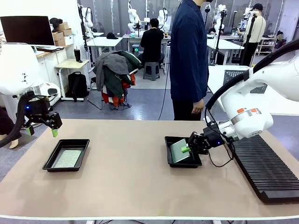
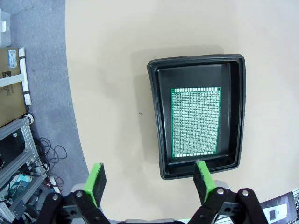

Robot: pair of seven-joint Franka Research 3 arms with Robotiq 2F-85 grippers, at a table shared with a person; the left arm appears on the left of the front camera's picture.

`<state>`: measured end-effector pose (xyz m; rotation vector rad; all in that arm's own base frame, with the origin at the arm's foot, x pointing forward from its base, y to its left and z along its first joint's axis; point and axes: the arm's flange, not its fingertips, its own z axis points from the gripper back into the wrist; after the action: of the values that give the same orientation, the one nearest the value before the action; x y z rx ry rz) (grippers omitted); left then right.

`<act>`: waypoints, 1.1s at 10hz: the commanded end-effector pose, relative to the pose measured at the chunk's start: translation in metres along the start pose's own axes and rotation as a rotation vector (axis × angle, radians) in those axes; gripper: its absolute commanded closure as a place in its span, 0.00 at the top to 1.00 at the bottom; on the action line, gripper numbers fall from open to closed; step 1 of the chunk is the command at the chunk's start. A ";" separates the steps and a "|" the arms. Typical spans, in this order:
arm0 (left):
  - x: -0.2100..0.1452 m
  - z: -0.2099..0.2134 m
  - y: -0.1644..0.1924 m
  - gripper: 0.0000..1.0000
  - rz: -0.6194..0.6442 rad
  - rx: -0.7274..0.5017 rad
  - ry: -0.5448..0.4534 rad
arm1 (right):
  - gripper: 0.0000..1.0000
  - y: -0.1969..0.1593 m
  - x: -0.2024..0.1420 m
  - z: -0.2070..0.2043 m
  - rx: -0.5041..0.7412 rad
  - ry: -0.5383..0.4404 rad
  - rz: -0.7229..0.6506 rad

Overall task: Inspect and transfer BCBs to ESD trays.
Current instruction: Pick up the Blank PCB from the PCB Rack and place it in the right ESD tray.

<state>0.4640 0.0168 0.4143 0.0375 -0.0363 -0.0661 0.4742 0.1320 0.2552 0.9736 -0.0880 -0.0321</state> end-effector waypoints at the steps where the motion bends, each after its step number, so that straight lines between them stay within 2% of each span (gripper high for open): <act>1: 0.000 -0.001 0.001 1.00 0.003 0.000 -0.005 | 0.02 -0.002 -0.001 0.001 0.001 -0.001 0.009; 7: 0.000 -0.001 0.001 1.00 0.003 0.000 -0.005 | 0.02 0.000 0.000 0.001 0.000 -0.001 0.001; 11: 0.000 -0.001 0.001 1.00 0.003 0.000 -0.005 | 0.21 0.014 -0.004 0.004 -0.071 -0.003 -0.032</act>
<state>0.4640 0.0168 0.4143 0.0375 -0.0363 -0.0660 0.4746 0.1323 0.2604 0.9585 -0.0845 -0.0431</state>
